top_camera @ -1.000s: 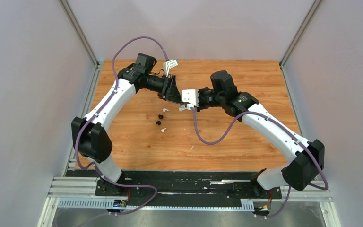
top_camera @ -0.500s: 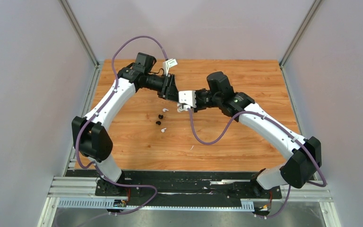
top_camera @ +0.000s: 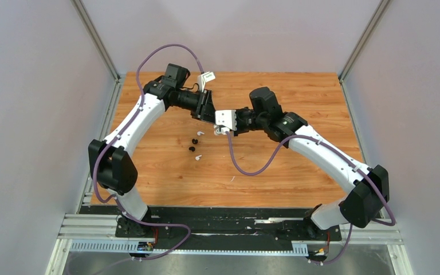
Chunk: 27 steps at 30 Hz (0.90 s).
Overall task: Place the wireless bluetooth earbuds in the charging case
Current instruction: Adjust the charging case, then adjust the earbud at the center of the board.
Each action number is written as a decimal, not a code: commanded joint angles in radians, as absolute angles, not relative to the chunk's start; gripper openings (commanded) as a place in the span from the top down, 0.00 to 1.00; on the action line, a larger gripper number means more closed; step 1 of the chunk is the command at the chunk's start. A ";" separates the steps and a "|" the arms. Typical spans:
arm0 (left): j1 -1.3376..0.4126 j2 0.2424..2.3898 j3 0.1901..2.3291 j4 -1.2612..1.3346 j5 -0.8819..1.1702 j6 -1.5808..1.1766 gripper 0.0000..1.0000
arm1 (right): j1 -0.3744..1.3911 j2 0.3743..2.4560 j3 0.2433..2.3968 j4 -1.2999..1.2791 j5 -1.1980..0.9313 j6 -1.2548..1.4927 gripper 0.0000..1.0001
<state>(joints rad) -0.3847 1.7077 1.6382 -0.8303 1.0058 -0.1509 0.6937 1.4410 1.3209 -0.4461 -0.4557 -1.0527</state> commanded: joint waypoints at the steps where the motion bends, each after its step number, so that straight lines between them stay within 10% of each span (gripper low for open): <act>1: -0.383 1.706 1.683 -0.843 1.018 -0.137 0.62 | 0.702 1.448 1.347 -0.386 -0.450 -1.047 1.00; 11: -0.383 1.705 1.686 -0.845 1.014 -0.129 0.99 | 0.704 1.456 1.345 -0.376 -0.444 -1.028 0.97; 19: -0.356 1.699 1.677 -0.872 0.968 -0.089 1.00 | 0.696 1.422 1.375 -0.408 -0.410 -0.890 0.55; 27: -0.269 1.669 1.633 -0.987 0.920 -0.002 1.00 | 0.552 1.394 1.474 -0.524 -0.629 -0.543 0.37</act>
